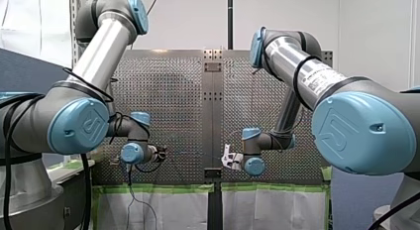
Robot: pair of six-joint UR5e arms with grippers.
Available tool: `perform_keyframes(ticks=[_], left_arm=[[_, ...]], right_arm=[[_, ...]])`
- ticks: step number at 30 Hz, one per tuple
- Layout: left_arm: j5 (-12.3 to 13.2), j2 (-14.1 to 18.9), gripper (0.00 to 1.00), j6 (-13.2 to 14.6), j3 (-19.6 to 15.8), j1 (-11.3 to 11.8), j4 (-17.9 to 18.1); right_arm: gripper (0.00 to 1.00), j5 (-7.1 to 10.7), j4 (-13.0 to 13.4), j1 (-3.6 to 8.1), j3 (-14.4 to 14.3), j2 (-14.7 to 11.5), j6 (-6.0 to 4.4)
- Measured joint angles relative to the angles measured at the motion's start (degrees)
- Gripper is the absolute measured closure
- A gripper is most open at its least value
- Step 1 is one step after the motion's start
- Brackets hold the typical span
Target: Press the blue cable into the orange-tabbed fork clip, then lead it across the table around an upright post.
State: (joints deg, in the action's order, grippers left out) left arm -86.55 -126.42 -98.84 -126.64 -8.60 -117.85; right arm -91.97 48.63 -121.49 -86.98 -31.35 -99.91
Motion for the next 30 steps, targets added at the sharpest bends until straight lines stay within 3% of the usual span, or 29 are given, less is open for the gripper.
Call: perform_keyframes(ticks=[8, 15, 20, 26, 30], left_arm=[[-4.21, 0.0, 0.0, -4.29, 0.01, -4.71, 4.09], [-8.63, -0.07, 0.0, -7.22, 0.61, -8.94, 2.6], [-10.79, -0.14, 0.0, -7.47, 2.28, -9.85, 1.34], [-11.19, -0.6, 0.0, -7.55, 3.45, -9.84, 0.61], [-11.57, -2.68, 0.0, -7.42, 5.69, -9.61, -0.99]], right_arm=[[1.0, 0.05, -0.04, 0.09, 0.0, 0.02, 0.04], [1.0, 0.03, -0.02, -0.07, 0.01, 0.04, 0.05], [1.0, 0.03, -0.06, -0.17, 0.01, 0.04, 0.05], [1.0, 0.09, -0.1, -0.19, 0.01, 0.09, 0.05], [1.0, 0.11, -0.28, -0.27, -0.01, 0.1, 0.05]])
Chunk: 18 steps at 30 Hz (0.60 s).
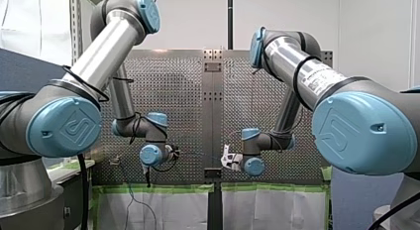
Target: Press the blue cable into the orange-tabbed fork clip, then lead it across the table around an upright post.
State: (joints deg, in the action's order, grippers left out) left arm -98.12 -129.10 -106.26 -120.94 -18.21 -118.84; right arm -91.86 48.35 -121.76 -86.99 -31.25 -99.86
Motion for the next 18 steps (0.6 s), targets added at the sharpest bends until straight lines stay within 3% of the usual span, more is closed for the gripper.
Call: perform_keyframes(ticks=[9, 18], left_arm=[[-2.81, -4.74, 0.0, 1.03, 5.44, 0.39, 0.58], [-3.33, -5.2, 0.0, 2.87, 7.78, 1.6, 0.67]], right_arm=[[1.0, -0.06, -1.0, -0.1, 0.01, 0.0, 0.0], [1.0, -0.08, -0.89, -0.11, 0.01, 0.0, 0.0]])
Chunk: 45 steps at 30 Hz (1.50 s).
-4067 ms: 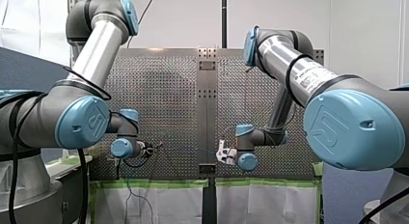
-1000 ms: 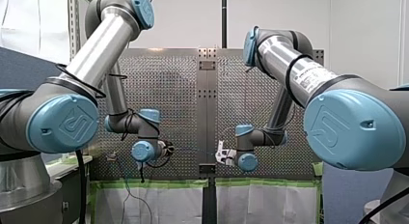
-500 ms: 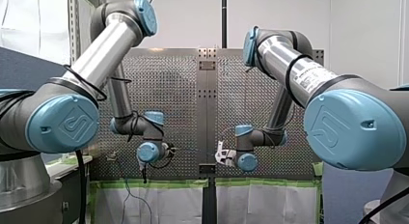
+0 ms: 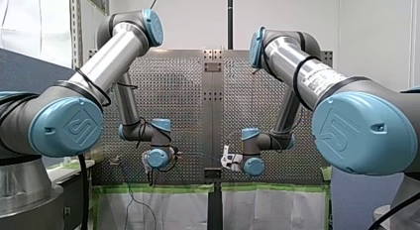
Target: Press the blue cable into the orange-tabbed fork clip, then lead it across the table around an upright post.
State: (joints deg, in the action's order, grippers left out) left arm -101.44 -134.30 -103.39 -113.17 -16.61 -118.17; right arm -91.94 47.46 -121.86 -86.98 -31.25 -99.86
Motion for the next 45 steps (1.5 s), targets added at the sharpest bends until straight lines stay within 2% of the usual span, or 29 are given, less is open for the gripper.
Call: perform_keyframes(ticks=[11, 28, 45], left_arm=[[1.84, -0.02, 0.0, 2.5, 0.4, 0.67, -0.09], [1.31, -0.07, 0.0, 11.39, 1.39, 1.01, -0.96], [1.08, -0.2, 0.0, 12.05, 1.52, 1.13, -1.01]], right_arm=[[1.0, 0.0, -0.05, 0.0, 0.1, 0.01, -0.03], [1.0, 0.09, -0.26, -0.01, 0.45, 0.07, 0.0], [1.0, 0.09, -0.45, -0.09, 0.44, 0.13, -0.03]])
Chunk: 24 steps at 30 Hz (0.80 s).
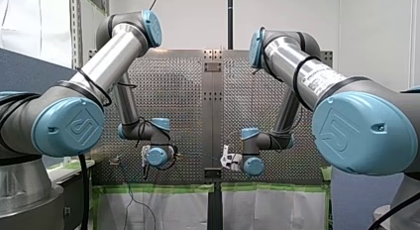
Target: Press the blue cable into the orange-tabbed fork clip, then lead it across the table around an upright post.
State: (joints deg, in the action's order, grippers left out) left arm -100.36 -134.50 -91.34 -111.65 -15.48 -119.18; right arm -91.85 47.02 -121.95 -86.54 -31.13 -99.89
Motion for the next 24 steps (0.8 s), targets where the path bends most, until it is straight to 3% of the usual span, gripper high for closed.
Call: perform_keyframes(ticks=[6, 8, 10, 11, 13, 14, 16, 17, 19, 21, 22, 24], left_arm=[[-1.8, 0.02, 0.0, 0.23, 0.01, 0.0, 0.06], [-2.25, 0.01, 0.05, 0.26, 0.01, 0.0, 0.16], [-2.5, 0.01, 0.2, 0.28, -0.01, 0.0, 0.26], [-2.54, 0.02, 0.2, 0.3, -0.01, 0.0, 0.28], [-2.58, 0.04, 0.32, 0.35, 0.02, 0.03, 0.3], [-2.59, 0.06, 0.32, 0.36, 0.02, 0.04, 0.31], [-2.54, 0.06, 0.48, 0.37, 0.01, 0.05, 0.31], [-2.52, 0.06, 0.48, 0.37, 0.01, 0.05, 0.31], [-2.51, 0.06, 0.69, 0.38, 0.02, 0.04, 0.32], [-2.56, 0.07, 0.72, 0.38, 0.01, 0.03, 0.33], [-2.59, 0.06, 0.85, 0.39, 0.01, 0.03, 0.33], [-2.64, 0.07, 0.9, 0.42, 0.03, 0.02, 0.35]], right_arm=[[1.0, 0.0, -0.08, -0.02, 0.0, 0.04, 0.0], [1.0, 0.0, -0.13, -0.05, 0.0, 0.04, -0.01], [1.0, 0.0, -0.18, -0.06, 0.0, 0.04, 0.0], [1.0, 0.0, -0.21, -0.06, 0.0, 0.04, 0.01], [1.0, 0.0, -0.25, -0.06, 0.0, 0.05, 0.02], [1.0, 0.0, -0.3, -0.06, 0.01, 0.04, 0.03], [1.0, 0.0, -0.36, -0.05, 0.0, 0.05, 0.03], [1.0, 0.0, -0.38, -0.05, 0.0, 0.05, 0.03], [1.0, 0.0, -0.4, -0.05, 0.0, 0.04, 0.04], [1.0, 0.0, -0.41, -0.05, 0.0, 0.07, 0.04], [1.0, 0.0, -0.42, -0.04, 0.0, 0.06, 0.03], [1.0, 0.0, -0.44, -0.03, 0.0, 0.06, 0.03]])
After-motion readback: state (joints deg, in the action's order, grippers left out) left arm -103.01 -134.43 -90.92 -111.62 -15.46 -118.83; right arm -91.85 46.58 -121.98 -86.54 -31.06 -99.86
